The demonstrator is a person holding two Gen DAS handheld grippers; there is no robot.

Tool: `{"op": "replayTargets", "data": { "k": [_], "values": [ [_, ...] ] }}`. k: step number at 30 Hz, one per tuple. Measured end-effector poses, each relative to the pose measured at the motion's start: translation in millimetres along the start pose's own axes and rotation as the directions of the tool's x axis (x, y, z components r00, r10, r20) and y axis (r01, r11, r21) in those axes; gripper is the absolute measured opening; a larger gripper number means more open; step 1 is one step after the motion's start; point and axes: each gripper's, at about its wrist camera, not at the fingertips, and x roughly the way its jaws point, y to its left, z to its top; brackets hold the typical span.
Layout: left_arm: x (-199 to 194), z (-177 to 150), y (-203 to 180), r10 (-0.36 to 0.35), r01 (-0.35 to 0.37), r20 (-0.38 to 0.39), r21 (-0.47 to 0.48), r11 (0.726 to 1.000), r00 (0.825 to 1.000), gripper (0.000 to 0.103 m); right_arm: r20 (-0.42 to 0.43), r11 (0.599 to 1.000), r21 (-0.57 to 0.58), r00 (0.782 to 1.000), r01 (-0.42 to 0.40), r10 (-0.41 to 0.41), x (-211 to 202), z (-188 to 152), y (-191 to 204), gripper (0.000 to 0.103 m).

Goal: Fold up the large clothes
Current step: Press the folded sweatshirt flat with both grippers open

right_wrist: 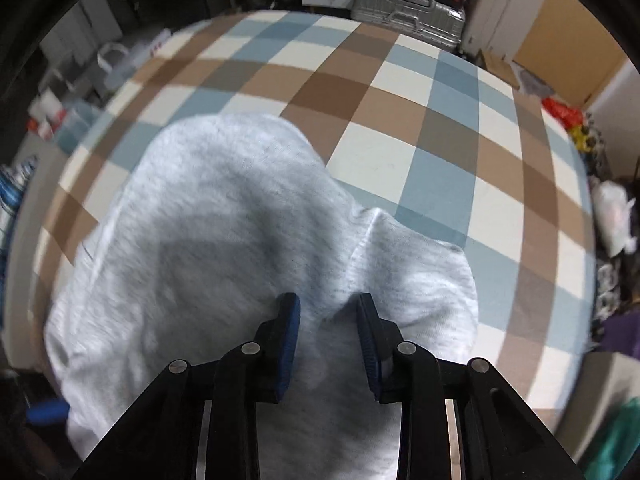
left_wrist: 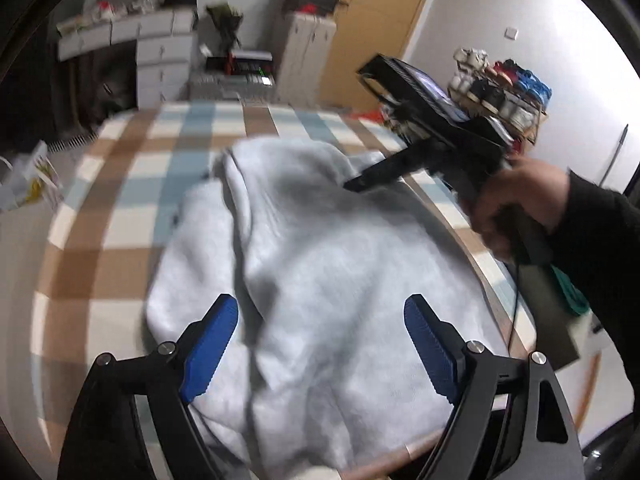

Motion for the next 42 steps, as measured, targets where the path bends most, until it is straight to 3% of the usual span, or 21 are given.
{"op": "replayTargets", "data": {
  "k": [2,6,10,12,14,17,22,27,29,32,33,35,36,37,39,41,42],
  "values": [
    [5.3,2.6,3.1,-0.006,0.006,-0.020,-0.015,1.000,1.000,0.082,0.060,1.000,0.008,0.998,-0.023,0.022,-19.9,-4.9,-2.1,0.030],
    [15.7,7.7,12.0,-0.013,0.010,-0.059,-0.049,0.999,0.998,0.082,0.207,0.977,0.050,0.959,-0.207,0.192,-80.5,-37.8,-4.2,0.030],
    [14.3,11.8,10.1,0.010,-0.011,-0.054,-0.022,1.000,0.998,0.082,0.197,0.975,-0.002,0.956,-0.223,0.219,-106.9,-82.0,16.9,0.038],
    [9.7,12.6,9.2,0.028,-0.029,-0.042,-0.023,0.999,0.999,0.082,0.184,0.978,-0.014,0.961,-0.208,0.207,-106.9,-110.1,28.5,0.038],
    [11.7,18.3,11.0,0.057,-0.057,-0.044,-0.006,0.998,0.997,0.082,0.180,0.965,0.017,0.950,-0.262,0.255,-96.4,-131.0,29.1,0.042],
    [16.7,27.1,13.9,0.148,-0.147,-0.054,0.020,0.989,0.988,0.082,0.215,0.968,0.050,0.949,-0.246,0.230,-74.2,-149.5,29.3,0.043],
    [19.5,26.6,16.5,0.215,-0.214,-0.070,0.024,0.976,0.974,0.082,0.260,0.959,0.085,0.935,-0.270,0.240,-54.5,-147.5,29.9,0.043],
    [14.0,21.3,15.4,0.227,-0.224,-0.070,0.047,0.973,0.971,0.082,0.308,0.940,0.128,0.914,-0.316,0.265,-48.4,-143.5,24.6,0.043],
    [11.4,19.4,15.2,0.245,-0.241,-0.057,0.060,0.969,0.968,0.082,0.371,0.925,0.155,0.888,-0.347,0.271,-48.6,-152.7,20.6,0.043],
    [12.7,21.8,16.5,0.242,-0.237,-0.077,0.068,0.969,0.967,0.082,0.509,0.879,0.192,0.810,-0.438,0.292,-50.6,-175.6,10.5,0.043],
    [12.8,24.7,16.8,0.241,-0.236,-0.080,0.064,0.970,0.967,0.082,0.504,0.869,0.197,0.807,-0.453,0.306,-53.1,-174.7,6.5,0.043],
    [12.7,33.2,17.3,0.227,-0.222,-0.083,0.056,0.973,0.970,0.082,0.570,0.822,0.229,0.756,-0.522,0.321,-63.0,-180.4,-8.1,0.047],
    [13.8,38.4,16.7,0.214,-0.210,-0.087,0.054,0.976,0.973,0.082,0.587,0.816,0.248,0.751,-0.522,0.302,-65.5,-182.4,-12.3,0.051],
    [15.9,44.5,15.3,0.197,-0.193,-0.095,0.055,0.980,0.976,0.082,0.597,0.820,0.257,0.751,-0.512,0.282,-69.3,-183.0,-15.4,0.057],
    [25.0,57.5,12.3,0.156,-0.149,-0.104,0.064,0.987,0.982,0.082,0.642,0.836,0.235,0.725,-0.496,0.249,-79.9,-186.5,-16.7,0.058],
    [43.8,64.8,11.6,0.158,-0.147,-0.139,0.086,0.985,0.978,0.082,0.681,0.872,0.223,0.710,-0.437,0.182,-93.5,-189.8,-12.7,0.078],
    [58.4,63.8,12.8,0.157,-0.140,-0.175,0.102,0.985,0.972,0.082,0.702,0.885,0.217,0.696,-0.411,0.152,-99.8,-192.3,-10.3,0.081]
  ]
}}
